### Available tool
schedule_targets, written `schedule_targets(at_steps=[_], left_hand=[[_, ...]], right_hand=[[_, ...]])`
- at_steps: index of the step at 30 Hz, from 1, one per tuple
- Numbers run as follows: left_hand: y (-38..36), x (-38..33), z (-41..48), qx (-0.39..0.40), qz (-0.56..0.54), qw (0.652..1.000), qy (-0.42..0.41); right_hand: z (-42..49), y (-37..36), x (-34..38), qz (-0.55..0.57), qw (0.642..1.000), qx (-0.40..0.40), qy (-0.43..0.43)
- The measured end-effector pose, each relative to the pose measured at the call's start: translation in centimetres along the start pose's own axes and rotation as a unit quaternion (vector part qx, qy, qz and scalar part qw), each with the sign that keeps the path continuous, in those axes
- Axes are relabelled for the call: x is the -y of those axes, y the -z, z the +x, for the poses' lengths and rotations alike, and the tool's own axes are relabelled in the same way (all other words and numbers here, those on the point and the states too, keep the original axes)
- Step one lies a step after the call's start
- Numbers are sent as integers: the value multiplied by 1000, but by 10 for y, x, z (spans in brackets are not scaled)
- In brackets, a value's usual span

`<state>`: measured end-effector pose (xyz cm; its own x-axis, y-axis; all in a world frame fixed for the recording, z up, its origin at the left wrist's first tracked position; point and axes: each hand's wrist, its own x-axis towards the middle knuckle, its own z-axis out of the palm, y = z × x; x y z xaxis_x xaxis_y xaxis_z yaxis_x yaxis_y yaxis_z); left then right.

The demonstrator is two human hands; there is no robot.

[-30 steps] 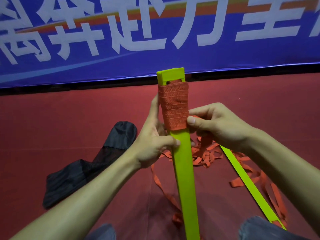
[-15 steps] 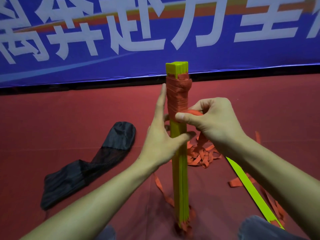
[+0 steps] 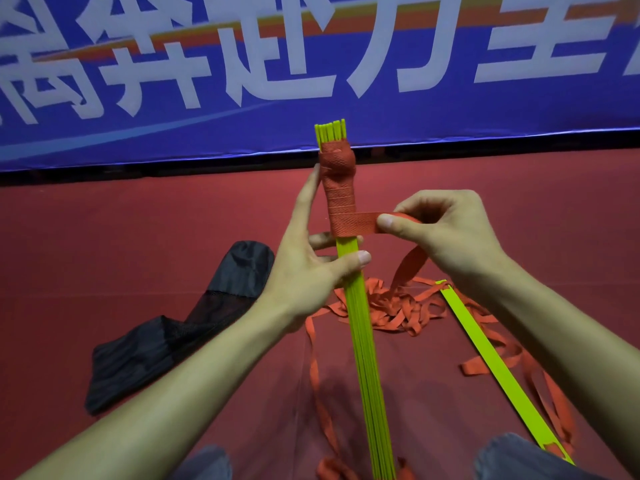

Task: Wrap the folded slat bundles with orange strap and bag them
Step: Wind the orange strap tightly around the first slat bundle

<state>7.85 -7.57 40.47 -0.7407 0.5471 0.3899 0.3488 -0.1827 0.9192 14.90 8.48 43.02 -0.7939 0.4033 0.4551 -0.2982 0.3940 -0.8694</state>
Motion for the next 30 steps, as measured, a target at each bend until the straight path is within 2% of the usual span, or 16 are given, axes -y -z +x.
schedule_targets(at_steps=[5,10,16,20,23,26,30], left_hand=[[1,1,-1,57,-38,998,-7],[1,3,0,99,-96,990,13],[4,1,-2,156,-161,973,58],[7,3,-1,165,-146,973,73],[3,0,-1,133,-100,984,60],[-4,-3,-6,74,-4,997,15],[-7,-2,-8,10,136,991,-3]], right_hand=[[-1,3,3,17,1000,10,1],[-2,2,3,42,997,61,10],[-7,1,9,87,986,144,-11],[-11,-1,8,33,973,227,-32],[-12,-3,11,51,984,169,-40],[-14,-7,15,34,993,111,-31],[-16,-12,18,-9,998,52,-35]])
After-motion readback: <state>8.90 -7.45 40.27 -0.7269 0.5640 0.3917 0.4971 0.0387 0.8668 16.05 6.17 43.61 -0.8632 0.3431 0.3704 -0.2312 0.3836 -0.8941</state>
